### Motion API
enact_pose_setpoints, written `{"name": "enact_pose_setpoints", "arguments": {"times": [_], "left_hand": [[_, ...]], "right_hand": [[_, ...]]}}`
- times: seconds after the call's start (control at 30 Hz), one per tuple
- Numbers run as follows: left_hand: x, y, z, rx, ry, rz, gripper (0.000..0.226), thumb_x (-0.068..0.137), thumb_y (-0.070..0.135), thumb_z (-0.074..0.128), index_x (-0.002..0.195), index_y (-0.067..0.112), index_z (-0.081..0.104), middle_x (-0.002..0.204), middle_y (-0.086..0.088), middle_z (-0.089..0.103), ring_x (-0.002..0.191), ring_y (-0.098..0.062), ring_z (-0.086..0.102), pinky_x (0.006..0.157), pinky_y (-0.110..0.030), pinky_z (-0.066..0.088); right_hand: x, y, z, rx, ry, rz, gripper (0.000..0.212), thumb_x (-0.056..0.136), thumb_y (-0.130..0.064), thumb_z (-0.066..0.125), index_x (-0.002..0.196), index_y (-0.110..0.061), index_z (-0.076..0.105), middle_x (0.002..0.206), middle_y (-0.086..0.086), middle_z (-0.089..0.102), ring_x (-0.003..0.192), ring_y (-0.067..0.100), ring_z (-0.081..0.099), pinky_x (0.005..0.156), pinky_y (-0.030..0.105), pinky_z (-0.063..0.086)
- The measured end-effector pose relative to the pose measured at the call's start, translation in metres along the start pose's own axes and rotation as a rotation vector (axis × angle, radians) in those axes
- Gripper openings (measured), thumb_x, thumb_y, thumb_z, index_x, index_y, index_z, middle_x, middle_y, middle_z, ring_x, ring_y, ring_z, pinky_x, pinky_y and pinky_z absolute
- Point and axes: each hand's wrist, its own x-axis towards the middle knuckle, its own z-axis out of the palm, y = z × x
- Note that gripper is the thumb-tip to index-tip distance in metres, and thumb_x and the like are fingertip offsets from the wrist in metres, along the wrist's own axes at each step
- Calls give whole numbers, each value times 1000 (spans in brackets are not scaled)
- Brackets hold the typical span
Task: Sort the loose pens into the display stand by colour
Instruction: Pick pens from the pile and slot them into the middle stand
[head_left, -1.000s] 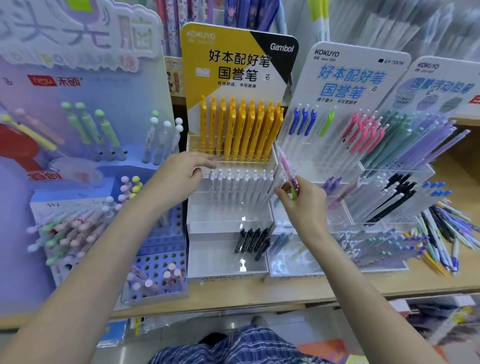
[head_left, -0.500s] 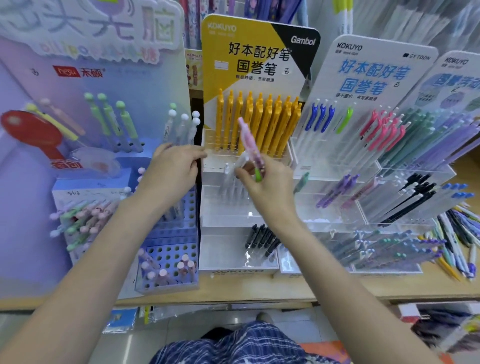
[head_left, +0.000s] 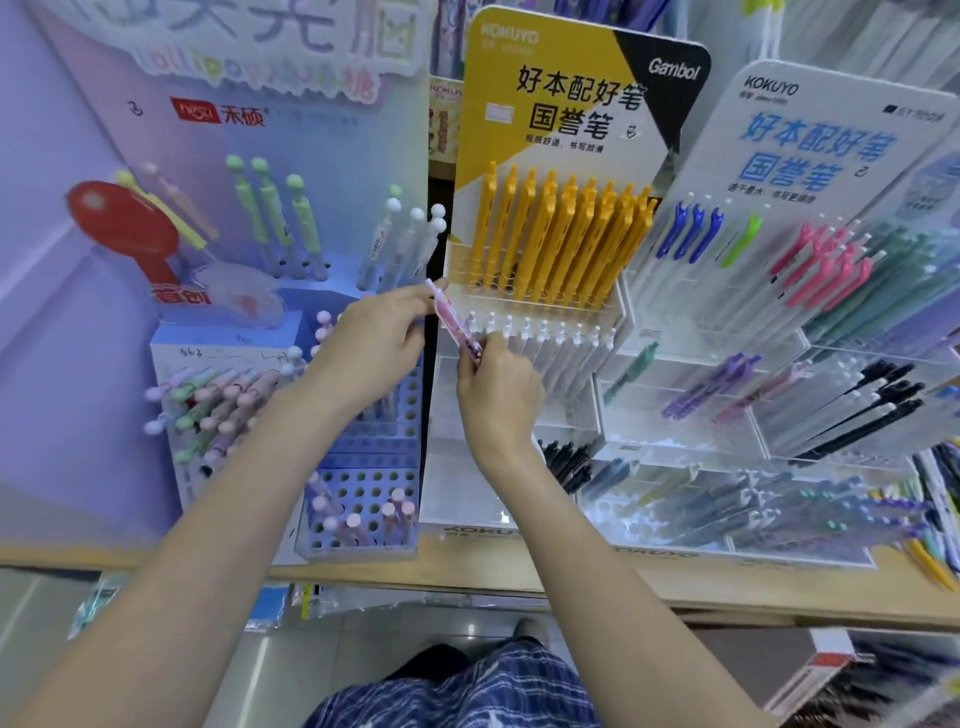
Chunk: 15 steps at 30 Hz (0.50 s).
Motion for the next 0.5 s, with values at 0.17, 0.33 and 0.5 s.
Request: {"name": "enact_pose_setpoints", "arguments": {"times": [0.17,0.33,0.5], "left_hand": [[1,1,0,-7,-7,-17,40,92,1,42,127,15,57,142,10,44,123,-20,48,99,-29,36],[-1,25,-5,-479,166,-99,20,95,17,49,106,21,66,94,14,65,84,5,59,77,-6,42],[3,49,-3,-950,79,-152,12,87,8,61,84,19,62,74,8,70,70,-2,65,70,-16,53]], "right_hand": [[2,8,-16,98,-36,-30,29,95,-33,50,90,-6,59,84,12,67,79,31,62,62,37,44],[3,25,-56,178,-194,-98,24,90,-31,59,92,-7,59,80,5,65,75,24,60,64,35,47],[2,32,-77,68,-199,-250,27,89,-30,59,102,-8,52,71,0,52,71,24,54,61,34,39]]}}
